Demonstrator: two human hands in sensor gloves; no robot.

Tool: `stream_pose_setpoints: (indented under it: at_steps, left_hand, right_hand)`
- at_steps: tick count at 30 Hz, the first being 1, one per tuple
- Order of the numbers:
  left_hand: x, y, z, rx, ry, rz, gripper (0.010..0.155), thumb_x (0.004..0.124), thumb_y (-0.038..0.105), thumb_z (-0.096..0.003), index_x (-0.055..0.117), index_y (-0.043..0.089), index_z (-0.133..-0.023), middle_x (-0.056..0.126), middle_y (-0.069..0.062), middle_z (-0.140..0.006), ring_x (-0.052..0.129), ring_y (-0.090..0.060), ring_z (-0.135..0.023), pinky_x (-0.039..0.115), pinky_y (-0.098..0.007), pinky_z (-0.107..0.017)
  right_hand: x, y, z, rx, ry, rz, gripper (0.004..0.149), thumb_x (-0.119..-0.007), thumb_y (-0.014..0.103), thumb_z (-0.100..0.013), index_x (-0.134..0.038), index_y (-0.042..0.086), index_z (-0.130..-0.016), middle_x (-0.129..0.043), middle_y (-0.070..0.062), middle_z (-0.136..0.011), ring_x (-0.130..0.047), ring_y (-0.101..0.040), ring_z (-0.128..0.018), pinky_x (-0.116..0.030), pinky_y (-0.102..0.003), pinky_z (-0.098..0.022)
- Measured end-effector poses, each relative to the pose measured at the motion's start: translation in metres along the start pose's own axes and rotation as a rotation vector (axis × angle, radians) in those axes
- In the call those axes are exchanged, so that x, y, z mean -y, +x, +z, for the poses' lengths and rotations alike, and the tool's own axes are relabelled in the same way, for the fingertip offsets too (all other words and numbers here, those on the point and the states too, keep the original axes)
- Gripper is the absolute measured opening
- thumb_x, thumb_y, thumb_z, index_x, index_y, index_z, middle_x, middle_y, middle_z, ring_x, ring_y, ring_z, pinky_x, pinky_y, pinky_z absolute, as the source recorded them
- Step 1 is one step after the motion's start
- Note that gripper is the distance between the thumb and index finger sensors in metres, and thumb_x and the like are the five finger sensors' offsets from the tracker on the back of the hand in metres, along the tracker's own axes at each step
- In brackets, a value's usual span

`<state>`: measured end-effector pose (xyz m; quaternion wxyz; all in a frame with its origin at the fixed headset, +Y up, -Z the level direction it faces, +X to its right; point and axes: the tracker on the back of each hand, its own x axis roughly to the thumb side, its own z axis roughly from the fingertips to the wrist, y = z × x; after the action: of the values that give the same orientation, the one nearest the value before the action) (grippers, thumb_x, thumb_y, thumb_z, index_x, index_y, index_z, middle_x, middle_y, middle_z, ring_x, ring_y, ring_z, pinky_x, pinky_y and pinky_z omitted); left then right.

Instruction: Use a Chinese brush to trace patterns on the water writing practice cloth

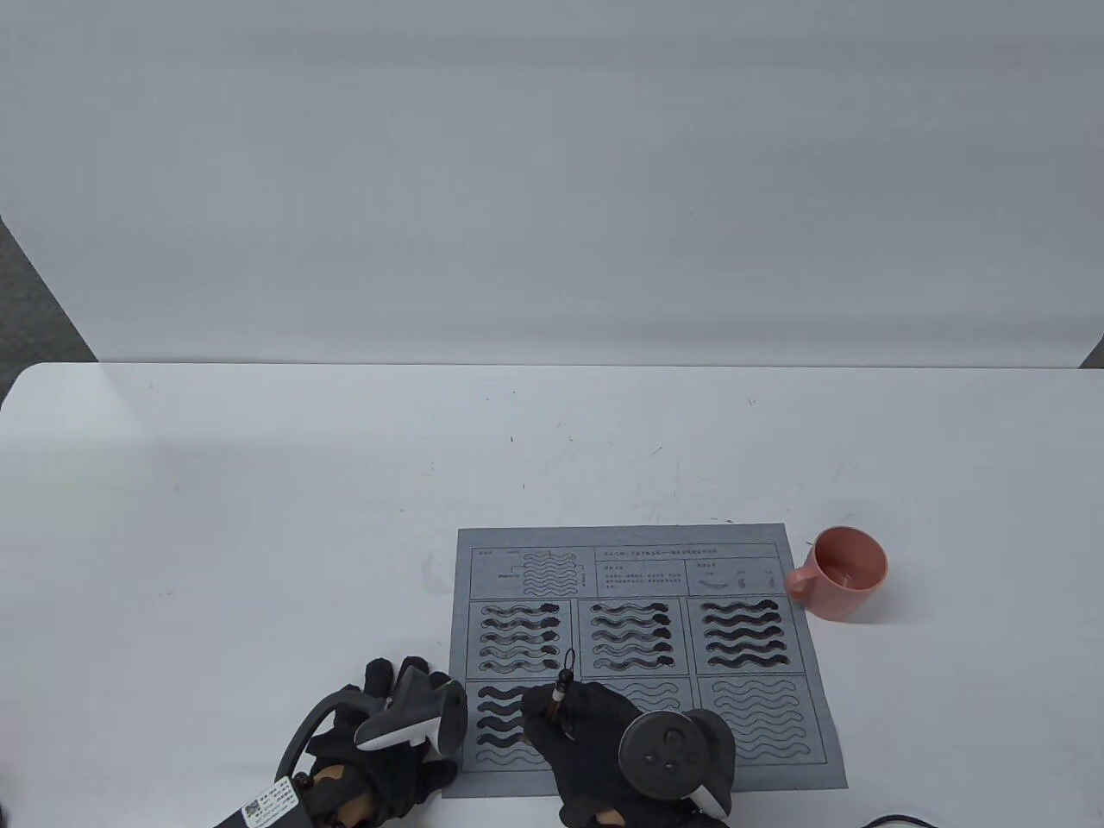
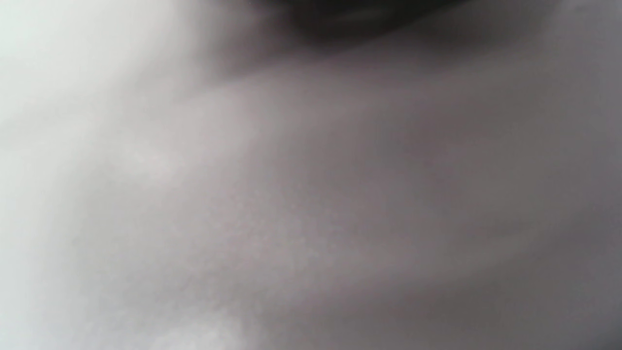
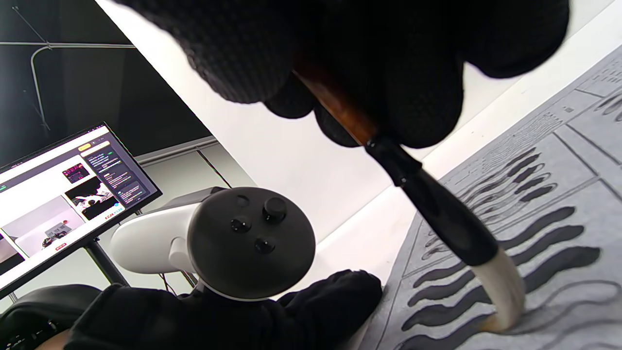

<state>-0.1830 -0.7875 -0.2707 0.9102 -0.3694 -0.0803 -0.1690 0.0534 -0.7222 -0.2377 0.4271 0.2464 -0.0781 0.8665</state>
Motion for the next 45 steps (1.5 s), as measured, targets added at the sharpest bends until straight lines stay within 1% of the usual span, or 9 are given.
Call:
stream_pose_setpoints:
  at_steps: [12,45]
  left_hand:
    - [0.0000,0.0000,0.0000,0.000,0.000,0.000,0.093,0.038,0.063,-0.0300,-0.028,0.031,-0.087,-0.029,-0.007,-0.100,-0.013,-0.048,-0.102,0.018,-0.069,-0.078]
    - [0.0000,0.0000,0.0000,0.000,0.000,0.000,0.093,0.038,0.063,-0.0299,-0.028,0.031,-0.087,-0.029,-0.007,-0.099,-0.013,-0.048,-0.102,0.018,-0.069,-0.078]
  right_hand:
    - [0.0011,0.0000,0.0004,0.005,0.015,0.000,0.033,-0.079,0.025,-0.046,-0.084,0.013,-0.076,-0.096,-0.015,-0.076,-0.094,-0.040,-0.062,-0.074,-0.059,-0.045]
    - [0.0074,-0.0024,-0.0004,-0.002,-0.009,0.014,0.033,-0.078,0.025,-0.046,-0.084,0.011,-0.075,-0.096,-0.015,-0.074,-0.094,-0.041,-0.061,-0.074,-0.060,-0.045]
